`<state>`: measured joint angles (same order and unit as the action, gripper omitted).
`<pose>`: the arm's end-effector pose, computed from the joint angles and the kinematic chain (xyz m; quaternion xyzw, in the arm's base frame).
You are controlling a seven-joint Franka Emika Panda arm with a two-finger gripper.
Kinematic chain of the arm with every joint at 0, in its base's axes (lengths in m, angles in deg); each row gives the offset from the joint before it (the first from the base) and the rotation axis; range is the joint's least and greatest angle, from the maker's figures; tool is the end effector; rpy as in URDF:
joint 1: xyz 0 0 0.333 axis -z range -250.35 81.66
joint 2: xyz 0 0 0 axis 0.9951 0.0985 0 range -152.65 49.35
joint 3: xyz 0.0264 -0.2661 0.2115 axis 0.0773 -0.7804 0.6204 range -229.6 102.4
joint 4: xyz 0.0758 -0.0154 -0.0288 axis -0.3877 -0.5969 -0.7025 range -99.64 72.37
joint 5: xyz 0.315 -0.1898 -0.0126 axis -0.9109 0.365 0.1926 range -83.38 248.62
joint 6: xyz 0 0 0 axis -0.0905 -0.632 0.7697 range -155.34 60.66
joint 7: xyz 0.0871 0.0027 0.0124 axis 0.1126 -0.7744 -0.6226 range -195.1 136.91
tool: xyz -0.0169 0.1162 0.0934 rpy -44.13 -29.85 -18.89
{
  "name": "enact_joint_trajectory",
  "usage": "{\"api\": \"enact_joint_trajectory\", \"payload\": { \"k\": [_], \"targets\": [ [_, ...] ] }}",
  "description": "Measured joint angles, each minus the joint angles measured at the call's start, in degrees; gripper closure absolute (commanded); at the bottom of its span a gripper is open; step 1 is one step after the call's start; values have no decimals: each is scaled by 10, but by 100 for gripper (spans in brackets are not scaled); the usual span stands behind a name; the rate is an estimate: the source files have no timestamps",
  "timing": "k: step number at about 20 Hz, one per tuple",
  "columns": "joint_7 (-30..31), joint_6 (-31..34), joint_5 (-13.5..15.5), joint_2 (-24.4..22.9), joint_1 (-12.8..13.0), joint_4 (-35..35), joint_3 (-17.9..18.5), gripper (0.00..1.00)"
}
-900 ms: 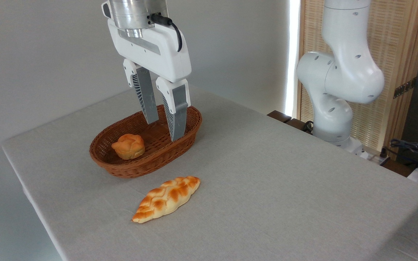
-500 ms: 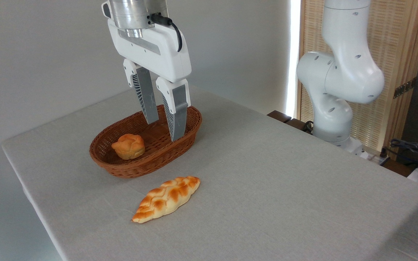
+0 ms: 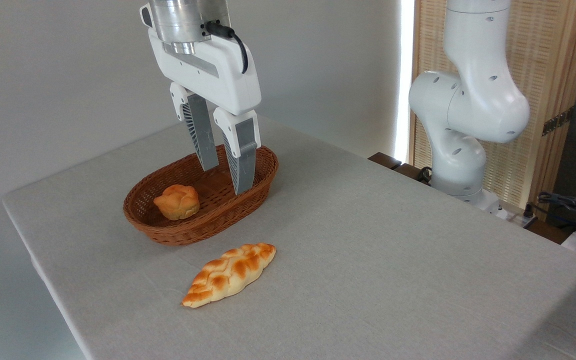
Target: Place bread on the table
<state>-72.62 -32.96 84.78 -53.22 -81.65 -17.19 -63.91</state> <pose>0.5231 -0.0330 0.5971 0.9188 -0.3942 0.0117 0.0157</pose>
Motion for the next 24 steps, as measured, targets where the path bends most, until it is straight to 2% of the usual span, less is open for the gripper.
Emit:
{"api": "enact_joint_trajectory", "payload": {
  "k": [6,10,13,16,20,24],
  "targets": [
    [0,0,6,0,4,-12,-26,0],
    [16,-11,51,1,9,-37,-61,0],
    [70,-76,72,2,18,-74,-93,0],
    [112,-170,77,7,28,-124,-133,0],
    [125,-286,78,25,37,-185,-176,0],
    [125,-327,78,43,41,-198,-185,0]
  ]
}}
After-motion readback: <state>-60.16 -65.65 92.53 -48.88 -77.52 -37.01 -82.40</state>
